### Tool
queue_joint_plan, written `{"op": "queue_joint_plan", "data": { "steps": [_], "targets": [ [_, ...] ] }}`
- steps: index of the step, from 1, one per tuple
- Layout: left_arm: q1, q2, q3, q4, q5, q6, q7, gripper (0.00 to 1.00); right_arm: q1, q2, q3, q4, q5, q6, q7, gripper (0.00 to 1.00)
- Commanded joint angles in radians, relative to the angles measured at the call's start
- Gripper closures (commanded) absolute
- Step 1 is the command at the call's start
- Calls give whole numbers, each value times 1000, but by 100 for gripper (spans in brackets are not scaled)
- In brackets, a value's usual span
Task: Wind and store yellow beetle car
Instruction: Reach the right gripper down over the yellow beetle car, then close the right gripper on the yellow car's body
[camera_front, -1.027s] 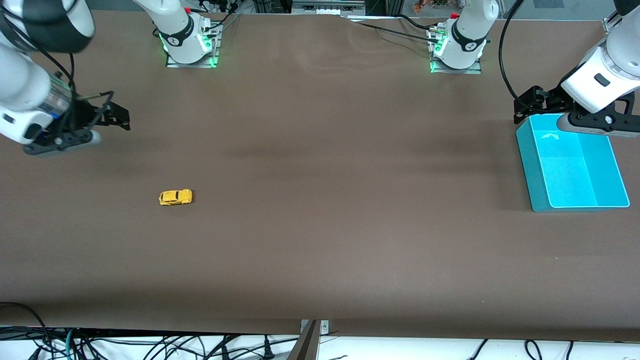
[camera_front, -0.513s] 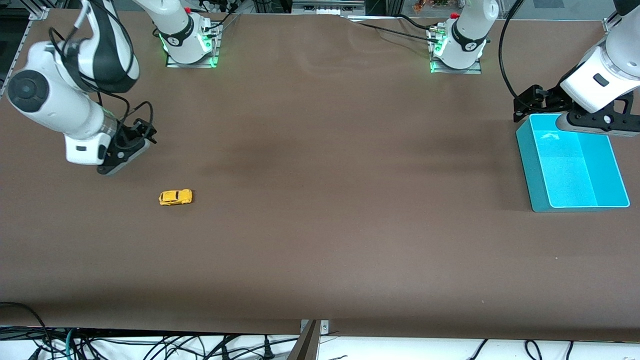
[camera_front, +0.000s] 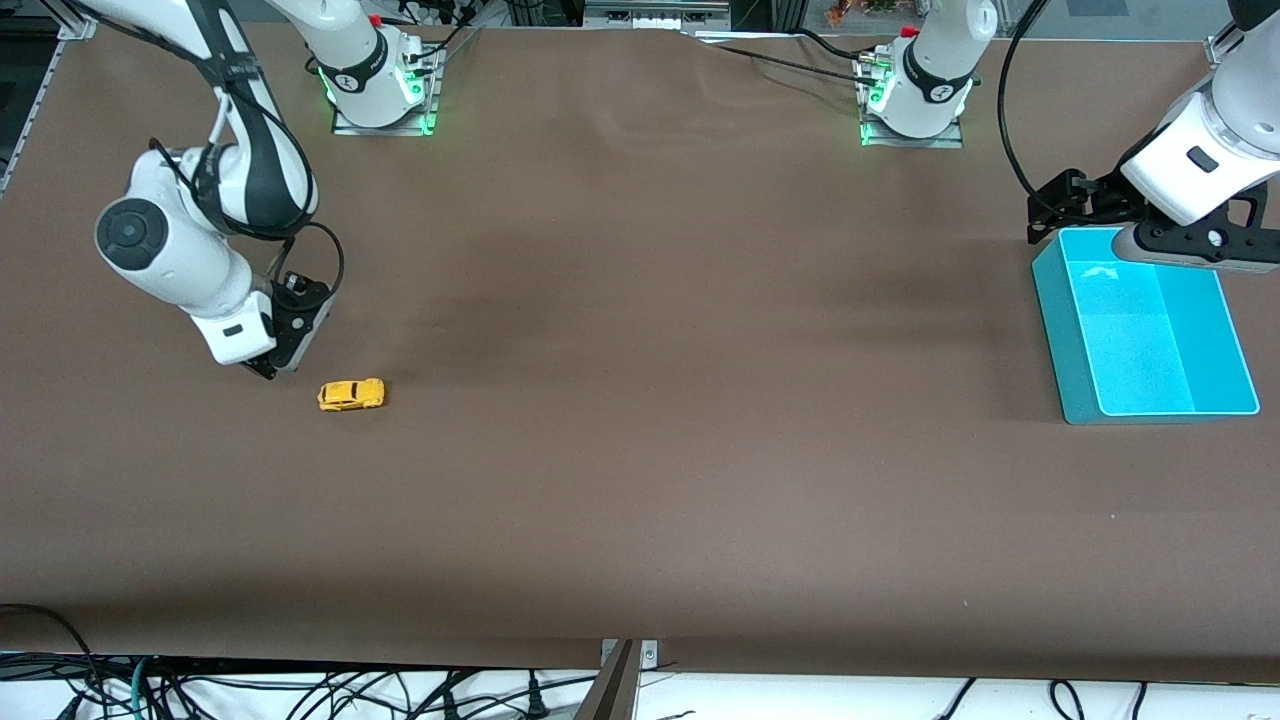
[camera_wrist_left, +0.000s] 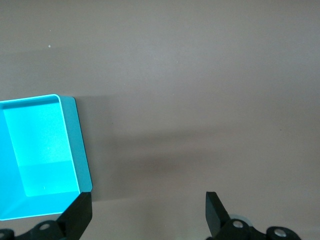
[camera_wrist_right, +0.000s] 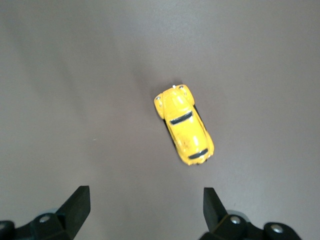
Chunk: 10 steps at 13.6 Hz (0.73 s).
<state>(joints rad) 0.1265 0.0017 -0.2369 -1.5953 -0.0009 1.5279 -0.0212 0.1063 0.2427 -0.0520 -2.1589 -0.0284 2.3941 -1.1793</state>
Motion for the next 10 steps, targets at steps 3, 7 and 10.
{"op": "queue_joint_plan", "data": {
  "steps": [3, 7, 10],
  "targets": [
    [5, -9, -1, 9, 6, -18, 20, 0, -48, 108, 61, 40, 44, 129, -152, 0],
    [5, -9, -1, 9, 6, -20, 20, 0, -75, 196, 78, 114, 209, 131, -385, 0],
    [5, -9, -2, 9, 6, -18, 20, 0, -88, 234, 80, 143, 272, 132, -487, 0]
  ]
}}
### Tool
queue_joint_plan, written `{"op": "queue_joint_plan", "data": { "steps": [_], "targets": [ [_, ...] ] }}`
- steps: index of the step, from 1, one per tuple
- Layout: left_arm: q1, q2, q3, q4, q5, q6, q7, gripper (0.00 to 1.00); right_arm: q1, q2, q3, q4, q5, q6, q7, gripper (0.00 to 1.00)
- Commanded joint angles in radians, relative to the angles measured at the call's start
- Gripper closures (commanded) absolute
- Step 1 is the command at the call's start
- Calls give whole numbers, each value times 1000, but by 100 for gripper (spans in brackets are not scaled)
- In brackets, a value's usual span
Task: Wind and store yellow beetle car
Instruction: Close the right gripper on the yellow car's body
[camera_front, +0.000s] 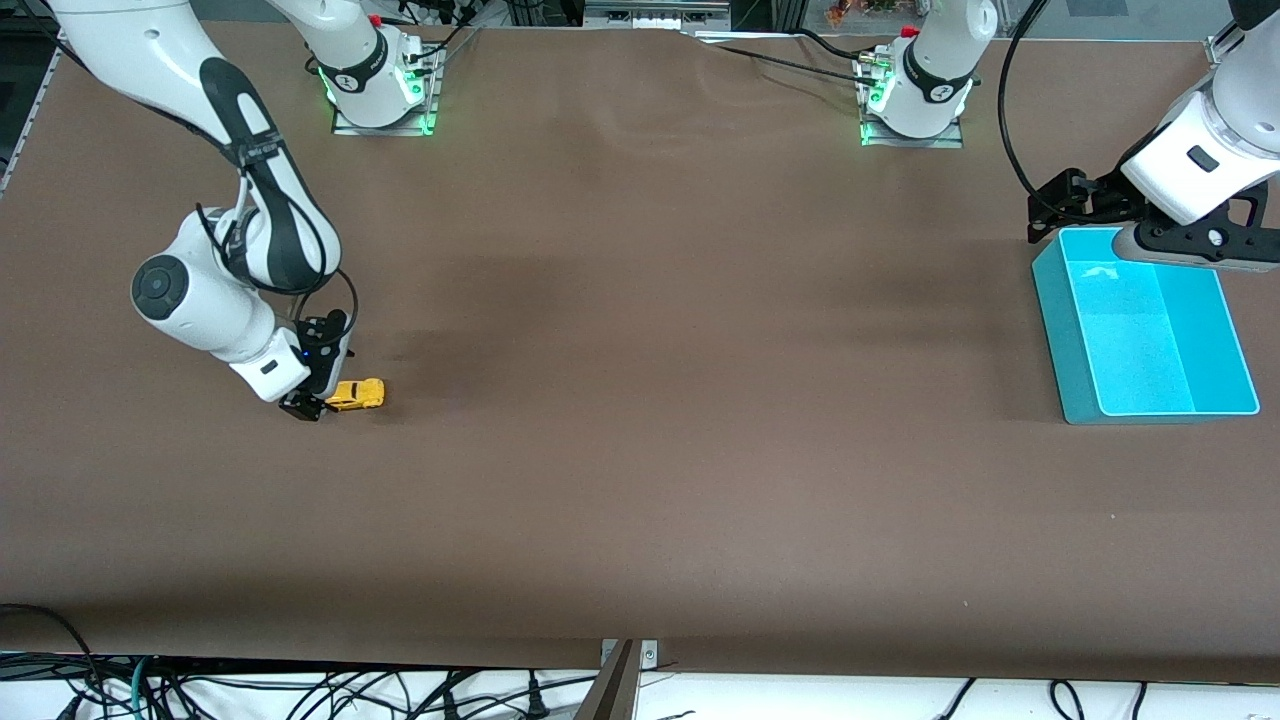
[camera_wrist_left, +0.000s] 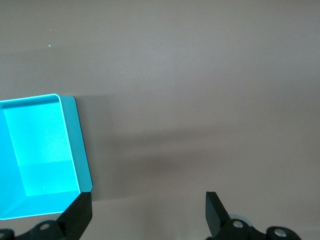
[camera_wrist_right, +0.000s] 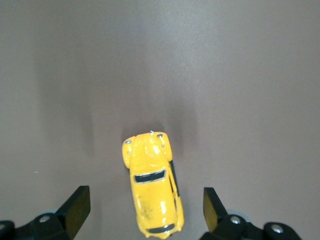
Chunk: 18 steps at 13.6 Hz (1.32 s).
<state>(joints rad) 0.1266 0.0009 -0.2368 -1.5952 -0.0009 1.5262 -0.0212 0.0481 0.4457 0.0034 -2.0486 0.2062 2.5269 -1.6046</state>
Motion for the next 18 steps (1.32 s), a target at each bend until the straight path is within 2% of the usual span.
{"op": "queue_joint_plan", "data": {
  "steps": [1, 4, 9, 10, 13, 14, 15, 18],
  "targets": [
    [5, -9, -1, 9, 6, -17, 20, 0, -30, 34, 26, 33, 39, 1, -63, 1],
    [5, -9, -1, 9, 6, -17, 20, 0, -30, 34, 26, 27, 44, 6, -72, 2],
    [4, -9, -1, 9, 6, -17, 20, 0, -34, 57, 26, 21, 45, 38, -89, 28],
    [5, -9, -1, 9, 6, -17, 20, 0, -36, 60, 26, 21, 45, 41, -95, 35],
    [5, -9, -1, 9, 6, -17, 20, 0, -36, 61, 26, 21, 45, 38, -95, 69],
    [5, -9, -1, 9, 6, -17, 20, 0, -36, 56, 26, 21, 45, 33, -94, 76],
    [5, -9, -1, 9, 6, -17, 20, 0, -34, 50, 27, 19, 45, 27, -94, 80],
    [5, -9, -1, 9, 6, -17, 20, 0, -33, -5, 49, -45, 44, 9, -91, 80]
  ]
}}
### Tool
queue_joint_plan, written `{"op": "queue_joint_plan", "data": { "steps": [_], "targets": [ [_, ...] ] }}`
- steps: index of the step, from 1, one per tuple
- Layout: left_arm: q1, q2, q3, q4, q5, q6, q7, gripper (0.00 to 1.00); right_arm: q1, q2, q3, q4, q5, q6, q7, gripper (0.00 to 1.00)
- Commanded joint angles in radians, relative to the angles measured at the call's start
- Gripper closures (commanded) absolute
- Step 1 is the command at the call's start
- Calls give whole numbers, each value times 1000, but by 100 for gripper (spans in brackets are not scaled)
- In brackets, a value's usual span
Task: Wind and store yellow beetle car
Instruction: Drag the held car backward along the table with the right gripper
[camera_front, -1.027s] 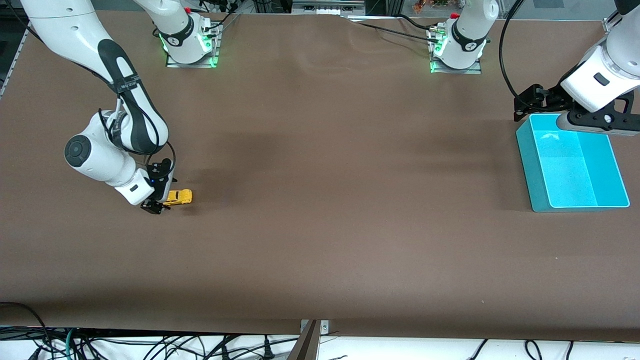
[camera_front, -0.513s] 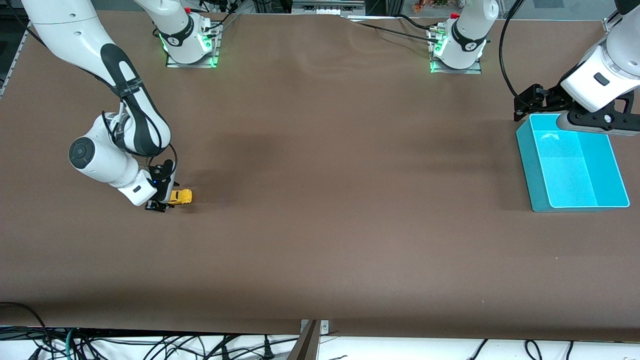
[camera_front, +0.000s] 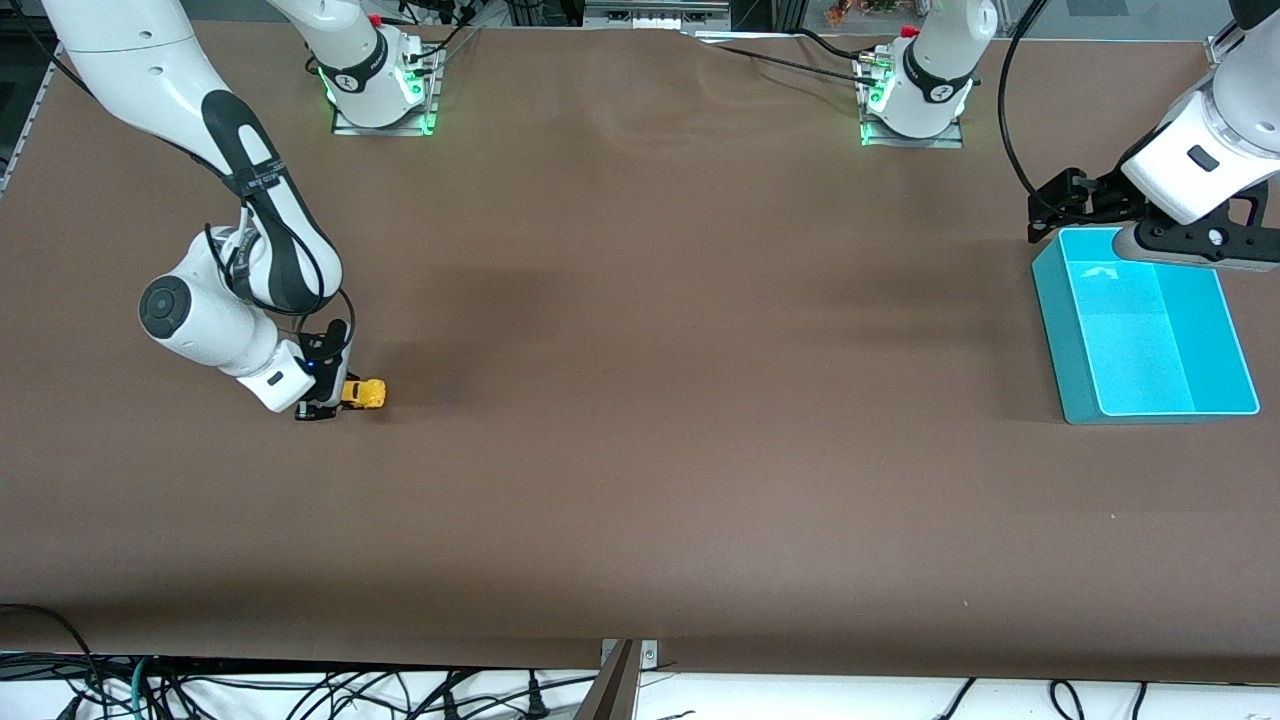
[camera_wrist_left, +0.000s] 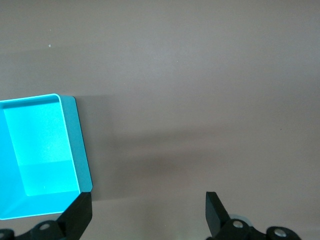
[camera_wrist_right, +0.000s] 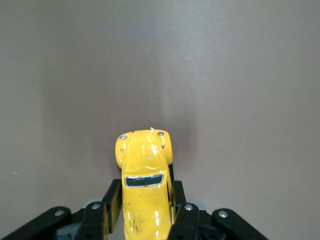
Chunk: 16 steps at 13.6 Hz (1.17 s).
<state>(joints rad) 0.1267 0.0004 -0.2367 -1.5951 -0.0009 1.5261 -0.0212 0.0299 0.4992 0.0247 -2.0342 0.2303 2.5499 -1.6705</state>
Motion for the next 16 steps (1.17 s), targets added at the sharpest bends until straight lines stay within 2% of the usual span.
{"op": "queue_joint_plan", "data": {
  "steps": [1, 5, 10, 16],
  "targets": [
    [5, -8, -1, 9, 6, -17, 20, 0, -15, -70, 29, -82, 20, -14, -19, 80],
    [5, -8, -1, 9, 6, -17, 20, 0, -13, -102, 37, -153, 26, -13, 41, 80],
    [5, -8, -1, 9, 6, -17, 20, 0, -16, -87, 37, -161, 26, 21, 23, 80],
    [5, -8, 0, 9, 6, -17, 20, 0, -42, -87, 34, -158, 26, 21, -89, 80]
  ]
}}
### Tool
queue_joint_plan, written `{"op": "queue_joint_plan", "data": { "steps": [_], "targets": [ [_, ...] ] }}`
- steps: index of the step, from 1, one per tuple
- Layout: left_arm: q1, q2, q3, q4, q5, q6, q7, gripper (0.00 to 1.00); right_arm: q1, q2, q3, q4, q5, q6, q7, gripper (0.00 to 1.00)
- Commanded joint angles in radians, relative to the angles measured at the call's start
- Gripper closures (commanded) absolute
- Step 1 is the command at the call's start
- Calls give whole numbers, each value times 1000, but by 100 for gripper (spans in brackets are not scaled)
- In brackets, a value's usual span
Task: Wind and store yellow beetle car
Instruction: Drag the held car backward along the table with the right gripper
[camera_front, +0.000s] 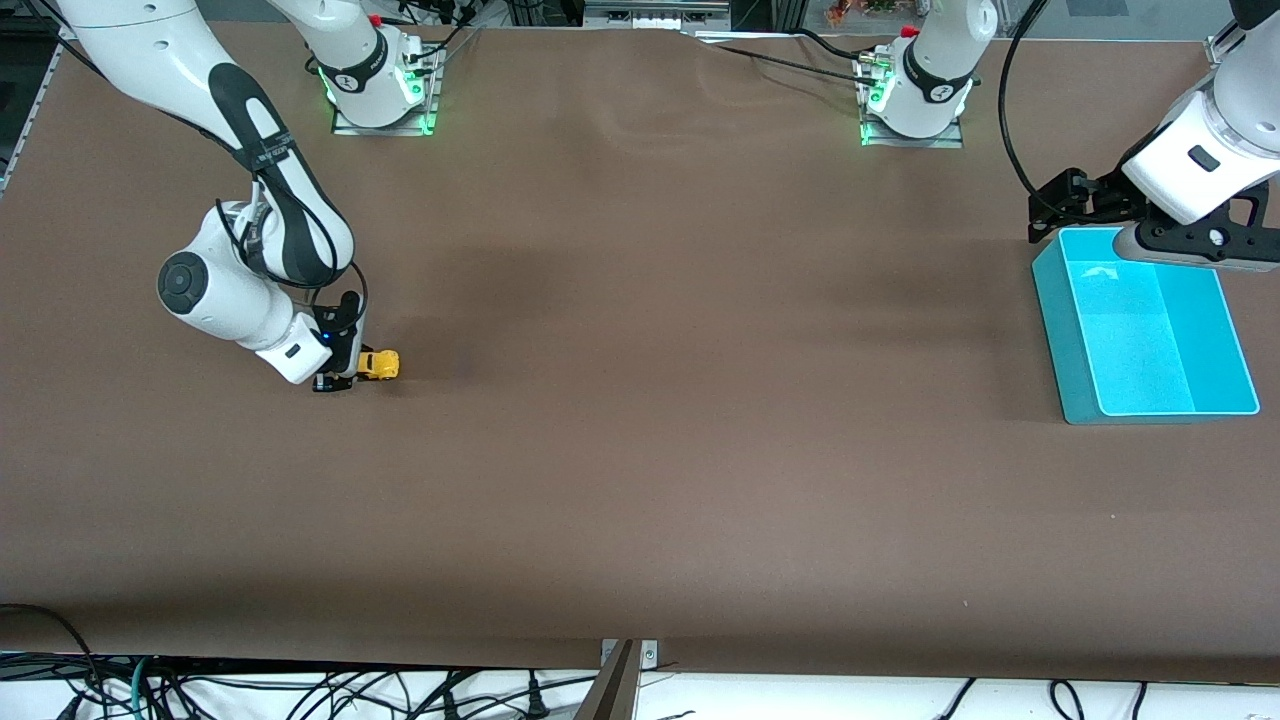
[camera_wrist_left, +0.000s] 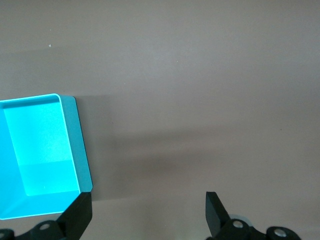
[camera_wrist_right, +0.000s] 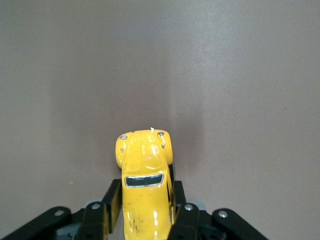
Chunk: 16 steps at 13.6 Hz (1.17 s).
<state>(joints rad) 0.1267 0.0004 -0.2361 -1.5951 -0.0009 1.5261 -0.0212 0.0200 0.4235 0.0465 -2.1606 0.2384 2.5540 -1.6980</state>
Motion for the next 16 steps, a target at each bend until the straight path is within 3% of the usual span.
{"op": "queue_joint_plan", "data": {
  "steps": [1, 12, 16],
  "targets": [
    [5, -8, -2, 9, 6, -17, 20, 0, -41, -11, 10, -31, 18, 15, -72, 80],
    [5, -8, -2, 9, 6, -17, 20, 0, -221, 21, -16, -25, 16, 14, -259, 80],
    [5, -8, -2, 9, 6, -17, 20, 0, -223, 15, -16, -15, 15, 6, -238, 76]
  ]
}}
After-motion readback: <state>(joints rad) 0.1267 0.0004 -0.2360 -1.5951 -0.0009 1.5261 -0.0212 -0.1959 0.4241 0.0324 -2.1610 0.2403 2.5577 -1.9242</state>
